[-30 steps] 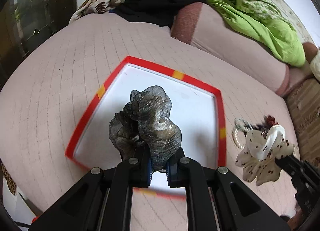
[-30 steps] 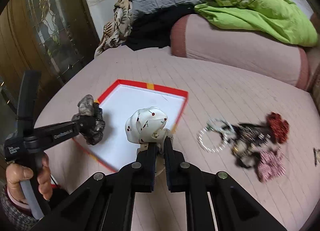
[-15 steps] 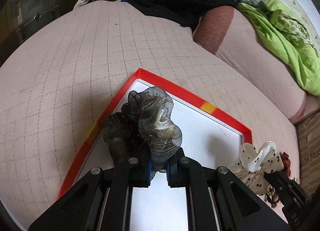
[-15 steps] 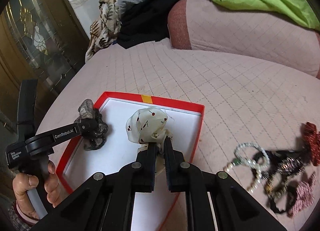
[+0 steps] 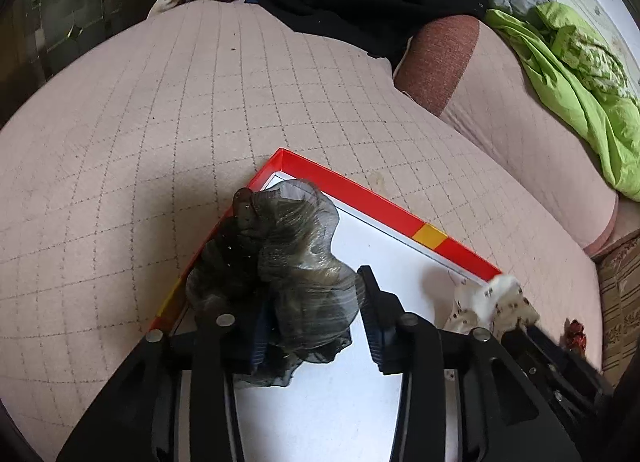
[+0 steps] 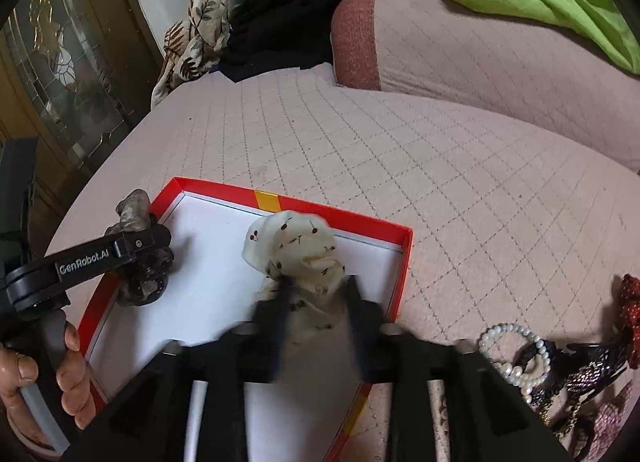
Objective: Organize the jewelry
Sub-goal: 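Carry both scrunchies onto the white tray and open both grippers, then move both grippers back toward the remaining jewelry pile, then grasp pearl bracelet with left gripper while right grasps plaid scrunchie, then place pearl bracelet and plaid scrunchie inside the tray, opening both grippers, then withdraw both grippers from the tray toward the remaining jewelry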
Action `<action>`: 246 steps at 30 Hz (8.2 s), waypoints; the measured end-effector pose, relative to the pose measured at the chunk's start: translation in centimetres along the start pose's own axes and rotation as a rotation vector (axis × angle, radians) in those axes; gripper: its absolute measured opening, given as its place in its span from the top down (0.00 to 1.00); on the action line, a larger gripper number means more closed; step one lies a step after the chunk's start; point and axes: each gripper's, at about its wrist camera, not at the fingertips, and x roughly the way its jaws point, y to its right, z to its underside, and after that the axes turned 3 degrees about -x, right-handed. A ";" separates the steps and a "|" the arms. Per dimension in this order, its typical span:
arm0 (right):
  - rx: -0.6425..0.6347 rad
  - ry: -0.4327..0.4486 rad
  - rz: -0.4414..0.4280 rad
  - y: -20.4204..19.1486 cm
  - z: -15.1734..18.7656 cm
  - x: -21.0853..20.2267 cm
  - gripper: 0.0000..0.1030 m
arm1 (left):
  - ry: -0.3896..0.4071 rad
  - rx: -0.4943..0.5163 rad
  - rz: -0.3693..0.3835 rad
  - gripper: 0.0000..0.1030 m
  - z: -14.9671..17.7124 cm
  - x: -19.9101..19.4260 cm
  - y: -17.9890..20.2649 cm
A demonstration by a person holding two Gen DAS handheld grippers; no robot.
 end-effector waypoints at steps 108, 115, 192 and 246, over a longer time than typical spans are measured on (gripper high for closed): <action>0.308 -0.004 0.219 22.6 16.8 -14.3 0.86 | -0.120 0.449 0.075 0.91 17.6 -1.6 20.5; 0.344 0.038 0.208 21.5 17.6 -18.4 0.86 | -0.061 0.440 0.120 0.91 17.6 -6.9 19.1; -0.064 -0.147 -0.017 -5.3 10.7 -6.2 0.71 | 0.032 -0.042 -0.032 0.64 7.6 -10.9 -6.9; 0.378 -0.043 0.137 16.2 23.2 -18.3 0.47 | 0.020 0.466 -0.001 0.46 19.9 -13.4 13.8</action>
